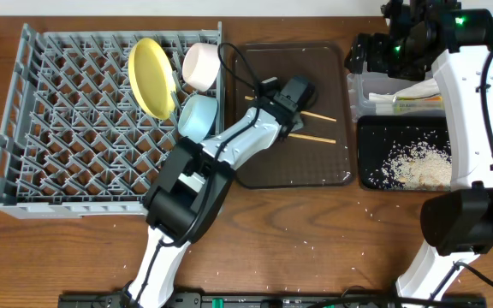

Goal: Sort waste into correct bins and load items into the dishwasher
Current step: 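Move the left gripper to a chopstick on the tray and grasp it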

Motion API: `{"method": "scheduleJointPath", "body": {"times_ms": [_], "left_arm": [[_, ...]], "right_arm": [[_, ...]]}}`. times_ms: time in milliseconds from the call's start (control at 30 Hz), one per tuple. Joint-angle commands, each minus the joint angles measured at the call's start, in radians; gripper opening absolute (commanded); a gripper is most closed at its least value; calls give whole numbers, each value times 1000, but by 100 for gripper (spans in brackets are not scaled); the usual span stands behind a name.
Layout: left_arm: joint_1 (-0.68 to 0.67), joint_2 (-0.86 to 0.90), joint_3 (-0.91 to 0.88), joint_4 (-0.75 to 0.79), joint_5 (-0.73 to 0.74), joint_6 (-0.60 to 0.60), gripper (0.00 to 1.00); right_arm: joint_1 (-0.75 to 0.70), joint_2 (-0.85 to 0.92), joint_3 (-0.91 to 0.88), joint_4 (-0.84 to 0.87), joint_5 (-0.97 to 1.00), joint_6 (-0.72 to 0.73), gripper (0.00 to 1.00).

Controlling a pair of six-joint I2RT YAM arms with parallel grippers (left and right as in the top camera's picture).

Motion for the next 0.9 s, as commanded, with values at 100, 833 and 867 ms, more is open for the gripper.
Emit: {"method": "scheduleJointPath", "body": {"times_ms": [100, 833, 867], "left_arm": [[5, -55, -8, -194, 2, -224, 41], [6, 62, -10, -214, 86, -215, 8], [6, 62, -10, -219, 86, -215, 8]], "right_arm": [[10, -3, 5, 0, -2, -12, 99], [9, -3, 5, 0, -2, -12, 99], [9, -3, 5, 0, -2, -12, 99]]}}
